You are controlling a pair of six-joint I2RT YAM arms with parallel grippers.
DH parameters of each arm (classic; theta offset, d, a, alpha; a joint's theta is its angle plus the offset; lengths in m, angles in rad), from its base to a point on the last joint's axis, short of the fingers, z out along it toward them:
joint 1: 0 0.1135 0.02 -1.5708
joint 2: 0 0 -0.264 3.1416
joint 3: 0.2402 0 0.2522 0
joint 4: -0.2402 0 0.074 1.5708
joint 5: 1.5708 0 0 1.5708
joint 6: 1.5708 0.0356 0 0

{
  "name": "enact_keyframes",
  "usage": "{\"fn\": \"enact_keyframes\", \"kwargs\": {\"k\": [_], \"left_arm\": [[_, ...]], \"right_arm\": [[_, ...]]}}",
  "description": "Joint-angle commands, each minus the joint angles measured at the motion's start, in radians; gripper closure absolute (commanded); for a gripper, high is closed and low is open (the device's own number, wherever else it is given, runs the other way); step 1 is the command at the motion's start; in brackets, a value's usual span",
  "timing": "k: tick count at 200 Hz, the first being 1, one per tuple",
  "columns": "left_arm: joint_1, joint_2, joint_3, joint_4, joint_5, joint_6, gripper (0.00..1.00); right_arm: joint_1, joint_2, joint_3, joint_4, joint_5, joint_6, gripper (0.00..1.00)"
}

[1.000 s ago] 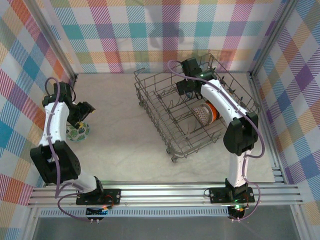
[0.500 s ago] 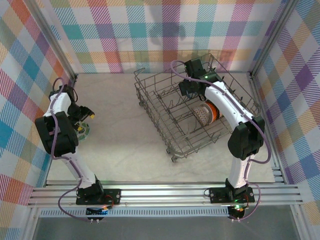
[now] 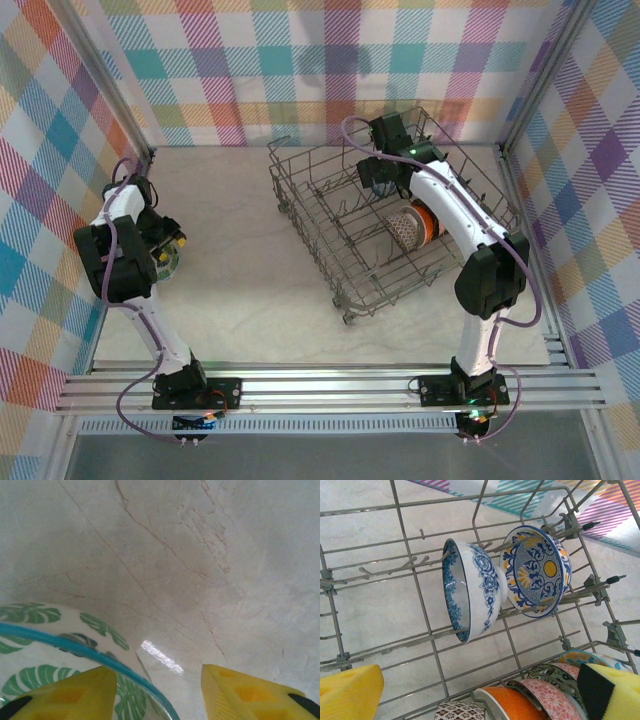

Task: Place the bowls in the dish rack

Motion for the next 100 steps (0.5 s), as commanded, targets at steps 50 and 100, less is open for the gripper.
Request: {"fn": "enact_keyframes", "kwargs": {"k": [50, 100], "left_arm": [[0.011, 0.001, 0.009, -0.035, 0.009, 0.032, 0.79], [0.01, -0.052, -0.004, -0.031, 0.056, 0.028, 0.91]], "right_arm": [[0.003, 0.021, 0.027, -0.026, -0.012, 0.005, 0.01], [0.001, 0.009, 0.026, -0.031, -0.012, 0.007, 0.01]]}}
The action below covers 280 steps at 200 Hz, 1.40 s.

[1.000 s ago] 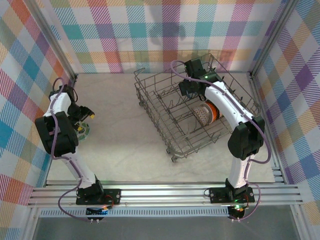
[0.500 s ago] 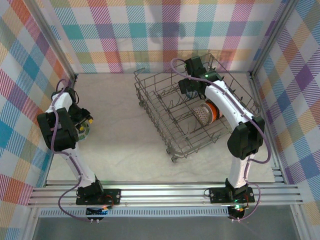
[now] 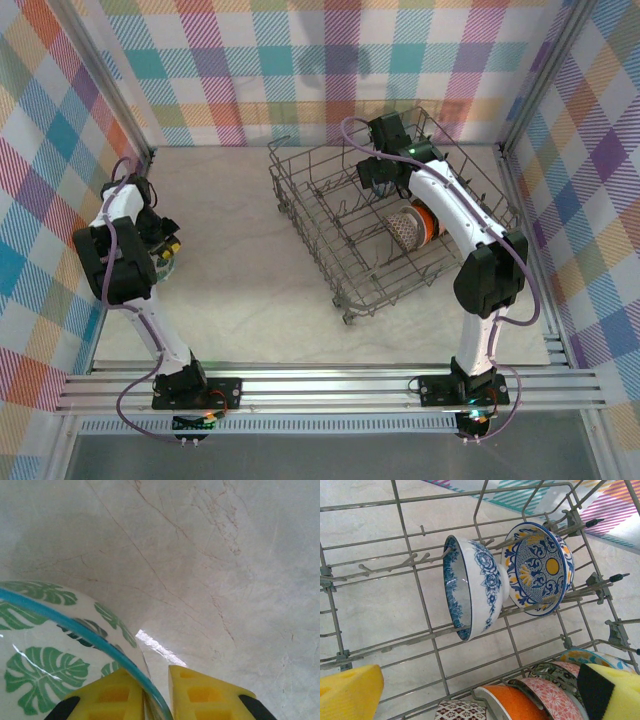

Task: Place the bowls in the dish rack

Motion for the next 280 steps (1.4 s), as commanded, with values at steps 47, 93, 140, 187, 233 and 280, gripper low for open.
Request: {"fn": "enact_keyframes", "kwargs": {"k": [47, 93, 140, 187, 233, 280], "left_arm": [[0.009, -0.107, -0.023, 0.01, 0.111, 0.005, 0.99], [-0.002, -0.261, -0.021, 0.06, 0.212, -0.101, 1.0], [-0.118, -0.464, 0.053, 0.24, 0.237, -0.371, 1.0], [-0.337, -0.58, 0.092, 0.506, 0.064, -0.652, 1.0], [-0.541, -0.582, 0.13, 0.627, -0.103, -0.756, 1.0], [-0.657, -0.522, 0.238, 0.643, -0.155, -0.775, 1.0]], "right_arm": [[0.004, -0.011, 0.023, -0.019, -0.024, 0.012, 0.01], [0.006, -0.016, 0.077, -0.026, -0.105, 0.009, 0.04], [0.022, 0.016, 0.21, -0.037, -0.224, -0.014, 0.08], [0.057, -0.025, 0.195, 0.132, -0.473, 0.004, 0.17], [0.158, -0.065, 0.086, 0.394, -0.632, 0.028, 0.24], [0.248, -0.023, 0.082, 0.55, -0.613, 0.047, 0.33]]}}
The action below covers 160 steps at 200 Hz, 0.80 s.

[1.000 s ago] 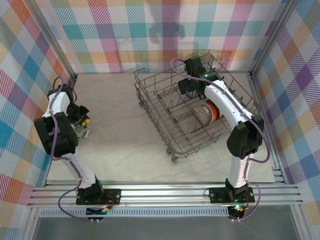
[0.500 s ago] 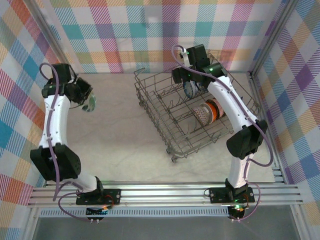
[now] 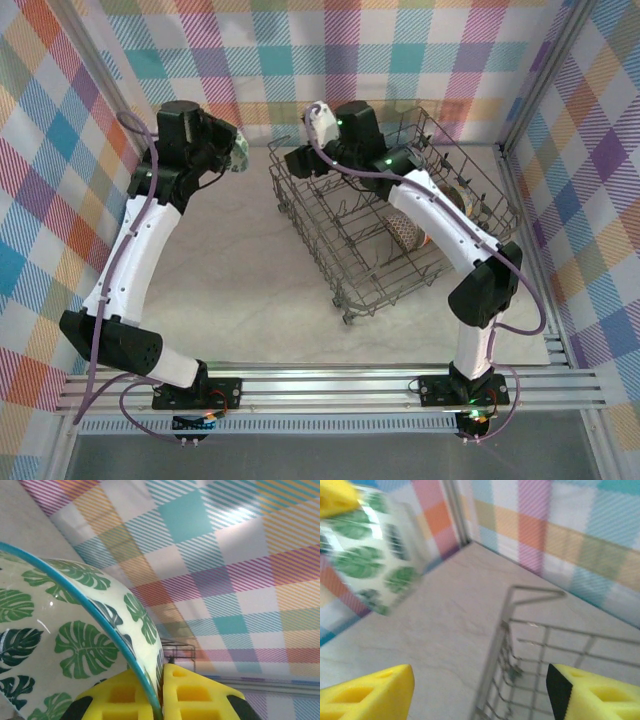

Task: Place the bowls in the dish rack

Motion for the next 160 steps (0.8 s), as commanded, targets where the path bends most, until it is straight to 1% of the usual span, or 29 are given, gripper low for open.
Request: {"fn": "enact_keyframes", "kwargs": {"k": [1, 33, 47, 78, 116, 137, 160], "left_arm": [[-0.04, 0.024, 0.094, 0.096, -0.057, -0.031, 1.0], [-0.075, 0.061, 0.157, 0.083, -0.051, -0.021, 1.0], [-0.079, 0.068, 0.16, 0.087, -0.042, -0.025, 1.0], [-0.086, 0.078, 0.163, 0.088, -0.026, -0.029, 1.0], [-0.09, 0.099, 0.175, 0.085, 0.002, -0.04, 1.0], [-0.094, 0.102, 0.175, 0.088, -0.001, -0.042, 1.0], [-0.098, 0.107, 0.186, 0.086, -0.002, -0.04, 1.0]], "right_arm": [[0.031, 0.009, -0.006, 0.161, -0.026, 0.032, 0.33], [0.061, 0.001, -0.075, 0.312, -0.053, 0.036, 0.36], [0.07, -0.005, -0.104, 0.362, -0.022, 0.032, 0.39], [0.073, 0.012, -0.112, 0.399, 0.07, 0.019, 0.45], [0.073, 0.029, -0.153, 0.504, 0.12, 0.023, 0.51], [0.076, 0.055, -0.122, 0.482, 0.136, 0.026, 0.53], [0.081, 0.07, -0.116, 0.493, 0.181, 0.025, 0.55]]}}
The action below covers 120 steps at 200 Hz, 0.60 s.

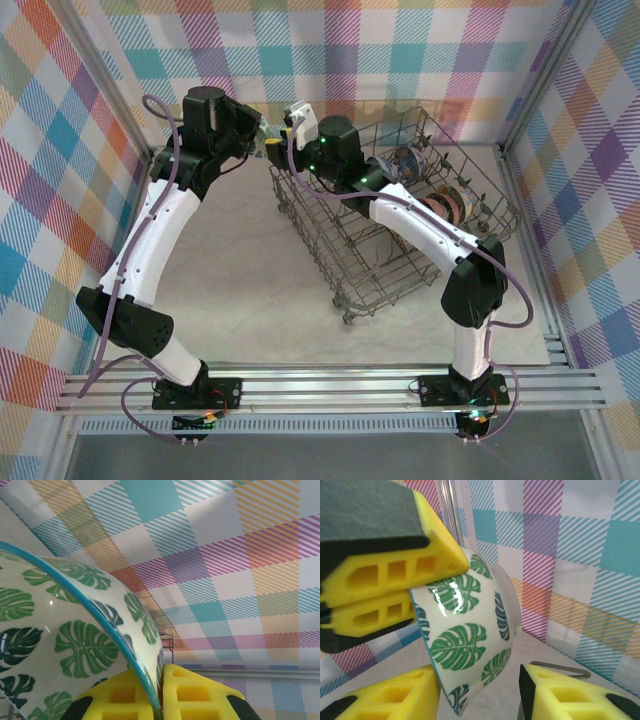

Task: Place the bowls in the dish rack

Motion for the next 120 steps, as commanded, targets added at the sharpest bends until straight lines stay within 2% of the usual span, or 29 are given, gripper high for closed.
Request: {"fn": "enact_keyframes", "kwargs": {"k": [1, 44, 84, 120], "left_arm": [[-0.016, -0.012, 0.056, 0.064, 0.007, -0.008, 1.0], [-0.022, 0.002, 0.072, 0.063, 0.019, -0.011, 1.0], [-0.024, 0.008, 0.071, 0.059, 0.02, -0.017, 1.0], [-0.024, 0.009, 0.07, 0.057, 0.016, -0.019, 1.0]], "right_arm": [[0.012, 0.029, 0.023, 0.051, 0.061, 0.003, 0.56], [0.024, 0.06, 0.045, 0.048, 0.148, -0.023, 0.56], [0.05, 0.059, 0.001, 0.165, 0.258, -0.049, 0.64], [0.056, 0.053, -0.03, 0.233, 0.3, -0.014, 0.64]]}}
